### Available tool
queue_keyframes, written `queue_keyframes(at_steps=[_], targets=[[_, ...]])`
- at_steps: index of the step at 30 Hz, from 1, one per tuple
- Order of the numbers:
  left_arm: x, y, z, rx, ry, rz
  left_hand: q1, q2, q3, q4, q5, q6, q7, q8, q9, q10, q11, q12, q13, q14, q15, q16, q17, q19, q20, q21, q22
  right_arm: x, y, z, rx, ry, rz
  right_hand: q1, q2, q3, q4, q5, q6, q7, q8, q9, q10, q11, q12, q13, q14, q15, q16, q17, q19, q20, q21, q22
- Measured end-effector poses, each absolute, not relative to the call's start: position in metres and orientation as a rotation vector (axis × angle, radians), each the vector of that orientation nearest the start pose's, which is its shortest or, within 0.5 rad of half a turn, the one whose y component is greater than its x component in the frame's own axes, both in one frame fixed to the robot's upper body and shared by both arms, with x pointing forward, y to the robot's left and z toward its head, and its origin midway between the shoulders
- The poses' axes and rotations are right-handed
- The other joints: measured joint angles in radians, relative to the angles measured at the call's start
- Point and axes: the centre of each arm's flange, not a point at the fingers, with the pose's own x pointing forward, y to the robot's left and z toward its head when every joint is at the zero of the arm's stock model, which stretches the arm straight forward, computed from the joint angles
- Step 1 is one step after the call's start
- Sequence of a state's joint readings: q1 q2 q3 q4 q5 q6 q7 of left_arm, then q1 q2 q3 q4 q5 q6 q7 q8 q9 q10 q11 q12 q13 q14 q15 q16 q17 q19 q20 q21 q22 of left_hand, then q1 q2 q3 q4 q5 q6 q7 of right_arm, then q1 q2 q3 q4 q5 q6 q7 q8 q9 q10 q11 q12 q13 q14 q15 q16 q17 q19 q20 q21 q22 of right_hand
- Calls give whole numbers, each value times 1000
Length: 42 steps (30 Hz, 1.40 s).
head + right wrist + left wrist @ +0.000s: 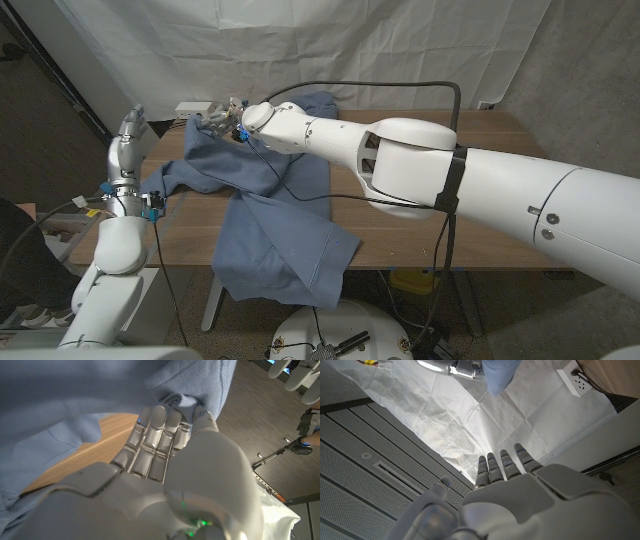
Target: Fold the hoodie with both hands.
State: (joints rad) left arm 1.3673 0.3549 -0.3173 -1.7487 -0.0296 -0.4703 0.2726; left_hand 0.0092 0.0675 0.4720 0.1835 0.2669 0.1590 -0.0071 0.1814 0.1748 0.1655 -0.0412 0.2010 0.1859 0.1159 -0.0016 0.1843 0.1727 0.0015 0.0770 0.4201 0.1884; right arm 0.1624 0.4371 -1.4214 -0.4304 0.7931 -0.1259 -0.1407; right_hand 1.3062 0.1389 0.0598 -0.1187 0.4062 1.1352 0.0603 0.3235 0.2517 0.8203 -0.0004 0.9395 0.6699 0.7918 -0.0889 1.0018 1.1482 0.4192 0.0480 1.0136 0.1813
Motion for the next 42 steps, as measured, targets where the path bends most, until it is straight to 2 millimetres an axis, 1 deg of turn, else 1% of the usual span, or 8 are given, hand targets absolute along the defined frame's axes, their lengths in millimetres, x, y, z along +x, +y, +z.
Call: queue_keyframes(at_steps=[17, 22, 25, 28, 31, 34, 37, 42], targets=[[463, 457, -42, 265, -953, 504, 0, 0, 4, -4, 0, 0, 0, 0, 0, 0, 0, 0, 0, 0, 0, 0, 0, 0, 0, -2, 0, 575, 264, 114, -681, -403, 660, -5, 5, 4, 4, -1, 0, 0, 0, 0, 4, -4, -7, -2, 0, 0, 0, -11, 13, -13, 8, 0], [468, 457, -42, 262, -949, 502, 0, 0, 4, -4, 0, 0, 0, 0, 0, 0, 0, 0, 0, 0, 0, 0, 0, 0, 0, -2, 0, 572, 268, 110, -688, -403, 671, -5, 6, 4, 4, -11, -18, -18, 0, 4, -9, -16, -37, -35, 0, 0, -15, -40, 13, -13, 15, 0], [470, 456, -40, 263, -950, 499, 0, 0, 4, -4, 0, 0, 0, 0, 0, 0, 0, 0, 0, 0, 0, 0, 0, 0, 0, -2, 0, 574, 266, 108, -690, -398, 668, -13, 13, 3, 5, -24, -44, -43, -36, 88, -38, -21, -59, -56, -20, 3, -39, -76, 12, -12, 15, 0], [474, 455, -37, 264, -953, 493, 0, 0, 4, -4, 0, 0, 0, 0, 0, 0, 0, 0, 0, 0, 0, 0, 0, 5, -5, -2, 0, 574, 266, 107, -687, -395, 669, -43, 42, -10, 27, -49, -191, -61, -114, 112, -122, -19, -115, -98, -51, 10, -92, -158, -4, 4, 19, 0], [479, 454, -34, 268, -949, 483, 0, 0, 4, -4, 0, 0, 0, 0, 0, 0, 0, 0, 0, 0, 0, 0, 0, 5, -5, -6, 0, 579, 261, 106, -674, -381, 657, -117, 29, -21, 66, -69, -335, -50, -155, 69, -183, 6, -167, -141, -75, 17, -170, -256, -12, 12, 19, 0], [483, 452, -31, 269, -951, 477, 0, 0, 4, -4, 0, 0, 0, 0, 0, 0, 0, 0, 0, 0, 0, 0, 0, 5, -5, -6, 0, 579, 261, 105, -661, -374, 660, -255, -20, -75, 125, -93, -537, -25, -161, 17, -294, 40, -256, -199, -141, 25, -253, -352, -42, 41, 10, 0], [487, 450, -28, 270, -954, 470, 0, 0, 4, -4, 0, 0, 0, 0, 0, 0, 0, 0, 0, 0, 0, 0, 0, 5, -5, -6, 0, 579, 261, 105, -648, -365, 664, -374, -60, -130, 179, -97, -681, -28, -161, -17, -382, 61, -326, -243, -221, 33, -317, -417, -78, 56, -12, 0], [494, 446, -25, 273, -950, 445, 0, 0, 4, -4, 0, 0, 0, 0, 0, 0, 0, 0, 0, 0, 0, 0, 0, 5, -5, -6, 0, 591, 250, 104, -599, -330, 643, -475, -89, -190, 217, -97, -760, -29, -151, -38, -447, 86, -381, -279, -283, 64, -373, -472, -99, 70, -27, 0]])
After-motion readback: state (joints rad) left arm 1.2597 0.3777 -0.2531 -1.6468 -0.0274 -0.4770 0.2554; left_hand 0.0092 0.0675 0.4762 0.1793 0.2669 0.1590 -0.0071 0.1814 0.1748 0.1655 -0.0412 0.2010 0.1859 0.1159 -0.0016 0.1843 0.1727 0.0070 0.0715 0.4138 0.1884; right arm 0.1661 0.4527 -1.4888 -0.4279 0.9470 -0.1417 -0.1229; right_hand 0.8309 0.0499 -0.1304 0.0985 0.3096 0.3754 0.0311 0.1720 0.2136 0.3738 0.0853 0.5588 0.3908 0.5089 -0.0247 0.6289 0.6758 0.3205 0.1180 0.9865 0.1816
